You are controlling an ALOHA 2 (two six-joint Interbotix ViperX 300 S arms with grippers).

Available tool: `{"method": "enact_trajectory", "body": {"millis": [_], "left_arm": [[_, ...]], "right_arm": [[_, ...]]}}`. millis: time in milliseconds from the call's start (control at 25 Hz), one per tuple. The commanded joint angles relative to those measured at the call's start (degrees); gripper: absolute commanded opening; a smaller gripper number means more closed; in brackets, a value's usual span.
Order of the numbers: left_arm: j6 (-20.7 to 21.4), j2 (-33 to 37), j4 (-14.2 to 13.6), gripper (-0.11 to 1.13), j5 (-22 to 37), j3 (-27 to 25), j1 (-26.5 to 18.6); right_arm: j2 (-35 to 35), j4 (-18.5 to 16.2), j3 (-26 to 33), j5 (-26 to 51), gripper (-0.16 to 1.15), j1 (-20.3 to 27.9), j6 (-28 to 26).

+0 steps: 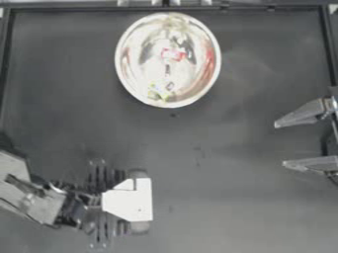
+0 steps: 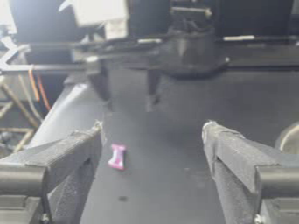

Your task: Put candies in bowl

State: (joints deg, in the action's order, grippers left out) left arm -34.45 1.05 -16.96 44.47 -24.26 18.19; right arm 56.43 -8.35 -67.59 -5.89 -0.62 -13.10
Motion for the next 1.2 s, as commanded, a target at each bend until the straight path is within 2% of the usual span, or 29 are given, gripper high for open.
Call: {"method": "enact_trajectory", "body": {"millis": [40, 200, 840, 1200], "left_arm": [[-0.26, -0.97, 1.76, 0.98, -0.35, 2.2, 0.09], [-0.44, -3.08, 2.55, 0.97, -0.62, 2.64, 0.18], [-4.48, -8.09, 2.81, 0.97, -5.45, 1.05, 1.58], [-4.39, -10.9, 4.22, 0.95, -5.98, 0.7, 1.67]], "right_arm": [[-0.26, 0.79, 0.18, -0.79, 0.97, 0.0, 0.0], [-0.26, 0.79, 0.0, -1.32, 0.97, 0.0, 0.0], [-0.35, 0.79, 0.0, -2.2, 0.97, 0.0, 0.09], [-0.53, 0.79, 0.18, -2.29, 0.97, 0.0, 0.0]]}}
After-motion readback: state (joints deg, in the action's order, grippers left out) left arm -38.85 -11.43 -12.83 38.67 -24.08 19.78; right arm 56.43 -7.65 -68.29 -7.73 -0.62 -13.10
